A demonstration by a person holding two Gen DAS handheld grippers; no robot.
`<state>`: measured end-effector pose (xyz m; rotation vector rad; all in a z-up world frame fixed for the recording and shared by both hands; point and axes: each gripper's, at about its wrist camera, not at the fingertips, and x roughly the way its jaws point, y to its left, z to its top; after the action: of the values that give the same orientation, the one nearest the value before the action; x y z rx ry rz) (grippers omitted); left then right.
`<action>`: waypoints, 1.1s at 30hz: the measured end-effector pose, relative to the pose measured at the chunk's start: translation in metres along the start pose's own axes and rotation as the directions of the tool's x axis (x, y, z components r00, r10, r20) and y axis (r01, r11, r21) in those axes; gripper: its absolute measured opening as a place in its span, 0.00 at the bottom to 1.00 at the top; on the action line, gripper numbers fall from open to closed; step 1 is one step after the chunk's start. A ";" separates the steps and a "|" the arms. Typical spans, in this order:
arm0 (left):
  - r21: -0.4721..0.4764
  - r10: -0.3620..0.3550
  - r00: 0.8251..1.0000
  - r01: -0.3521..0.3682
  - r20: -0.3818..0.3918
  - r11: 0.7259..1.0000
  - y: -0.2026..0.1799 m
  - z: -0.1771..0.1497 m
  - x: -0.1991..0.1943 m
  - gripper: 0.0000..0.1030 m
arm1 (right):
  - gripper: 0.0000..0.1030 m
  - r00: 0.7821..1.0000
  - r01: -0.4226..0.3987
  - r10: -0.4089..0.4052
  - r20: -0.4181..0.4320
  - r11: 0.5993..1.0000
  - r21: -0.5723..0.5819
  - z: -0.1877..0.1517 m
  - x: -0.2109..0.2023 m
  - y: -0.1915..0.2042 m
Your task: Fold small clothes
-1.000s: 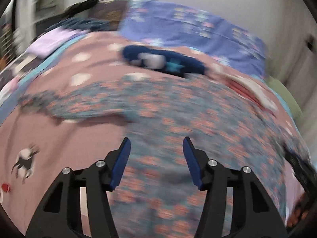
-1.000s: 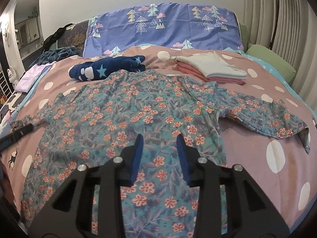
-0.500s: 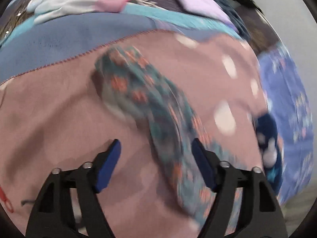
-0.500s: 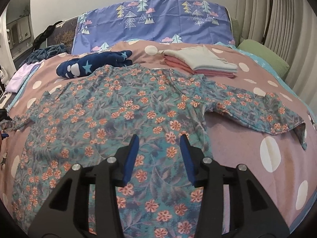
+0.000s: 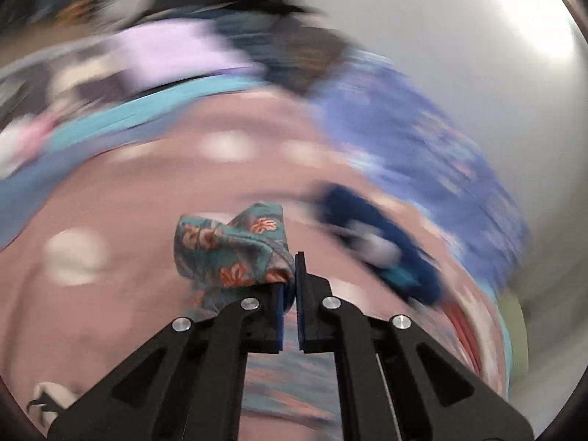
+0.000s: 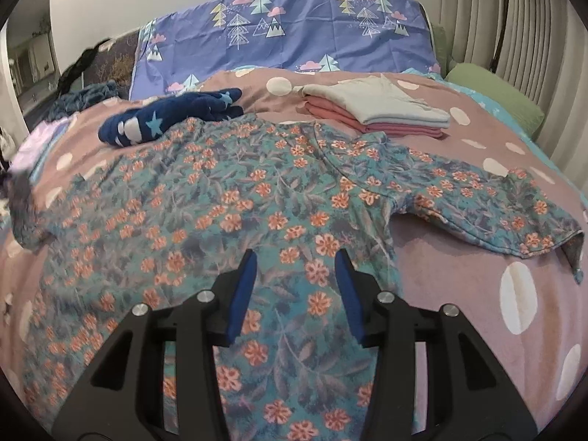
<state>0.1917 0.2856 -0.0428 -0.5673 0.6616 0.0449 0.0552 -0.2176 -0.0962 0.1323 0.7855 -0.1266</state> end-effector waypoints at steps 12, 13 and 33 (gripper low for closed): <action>0.363 -0.219 0.881 0.384 -0.419 0.849 -0.213 -0.201 0.061 0.05 | 0.47 0.990 -0.134 0.135 -0.039 0.991 0.023 -0.001 0.005 -0.020; 0.376 -0.197 0.871 0.385 -0.450 0.843 -0.214 -0.217 0.068 0.06 | 0.47 0.987 -0.153 0.155 -0.048 0.988 0.029 0.000 0.007 -0.020; 0.564 -0.150 0.904 0.373 -0.401 0.737 -0.241 -0.248 0.062 0.01 | 0.49 0.958 -0.272 0.270 -0.096 0.962 -0.005 0.039 0.034 -0.016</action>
<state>0.1520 -0.0541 -0.1223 0.0022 0.8630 -0.5476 0.1034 -0.2415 -0.0938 0.2285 0.8549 0.1484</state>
